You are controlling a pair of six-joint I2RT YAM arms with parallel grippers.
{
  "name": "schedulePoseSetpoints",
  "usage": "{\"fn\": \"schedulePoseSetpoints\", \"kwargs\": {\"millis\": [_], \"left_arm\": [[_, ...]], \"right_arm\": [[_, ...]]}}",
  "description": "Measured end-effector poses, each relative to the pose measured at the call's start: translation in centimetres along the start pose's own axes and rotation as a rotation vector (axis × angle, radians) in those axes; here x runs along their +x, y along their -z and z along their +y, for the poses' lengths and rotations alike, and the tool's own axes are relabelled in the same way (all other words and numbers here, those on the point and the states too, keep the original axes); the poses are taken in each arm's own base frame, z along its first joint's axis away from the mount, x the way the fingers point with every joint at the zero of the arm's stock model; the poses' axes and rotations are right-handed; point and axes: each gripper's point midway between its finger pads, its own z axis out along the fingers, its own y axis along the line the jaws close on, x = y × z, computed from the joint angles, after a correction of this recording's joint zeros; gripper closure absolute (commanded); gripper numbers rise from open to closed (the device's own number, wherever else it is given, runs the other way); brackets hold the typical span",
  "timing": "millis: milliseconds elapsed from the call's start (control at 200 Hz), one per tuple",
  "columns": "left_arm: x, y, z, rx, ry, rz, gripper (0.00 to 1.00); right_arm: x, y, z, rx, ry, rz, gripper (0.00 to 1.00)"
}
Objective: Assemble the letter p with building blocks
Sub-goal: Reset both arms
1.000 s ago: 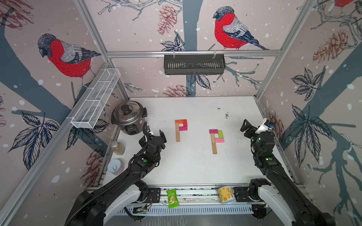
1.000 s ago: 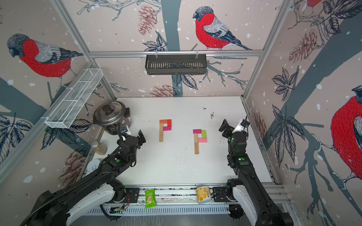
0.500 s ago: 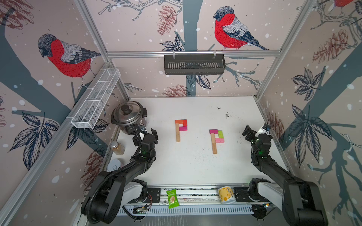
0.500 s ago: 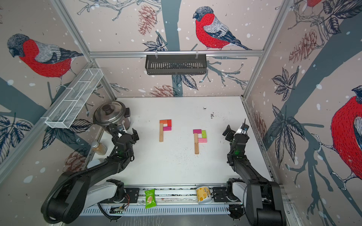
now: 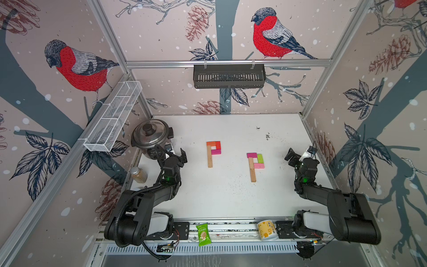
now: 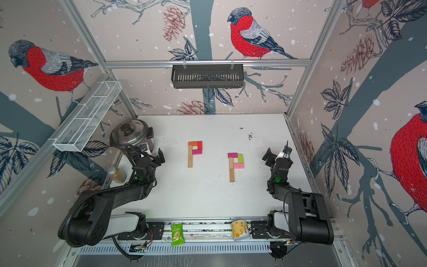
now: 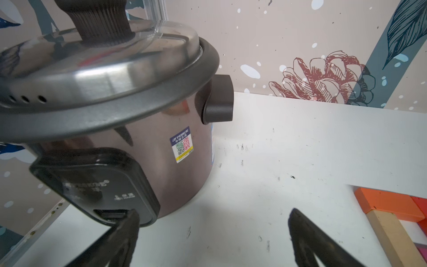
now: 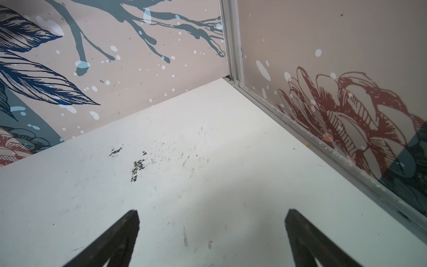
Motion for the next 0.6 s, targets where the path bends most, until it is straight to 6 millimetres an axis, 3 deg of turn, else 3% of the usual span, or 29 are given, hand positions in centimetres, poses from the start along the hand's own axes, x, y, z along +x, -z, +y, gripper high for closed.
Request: {"fn": "schedulePoseSetpoints", "kwargs": {"millis": [265,400,600], "left_arm": [[0.1,-1.3,0.8,-0.014,-0.022,-0.004,0.01],[2.3,-1.2,2.8,-0.061,-0.007,0.028,0.01],[1.8,-2.0,2.8,-0.047,0.03,0.004,0.01]], "right_arm": [[-0.2,-0.9,-0.7,0.034,0.032,-0.011,0.0],[-0.3,-1.2,-0.9,0.051,0.036,-0.02,0.0],[-0.4,-1.5,-0.4,0.039,0.057,-0.021,0.0]]}}
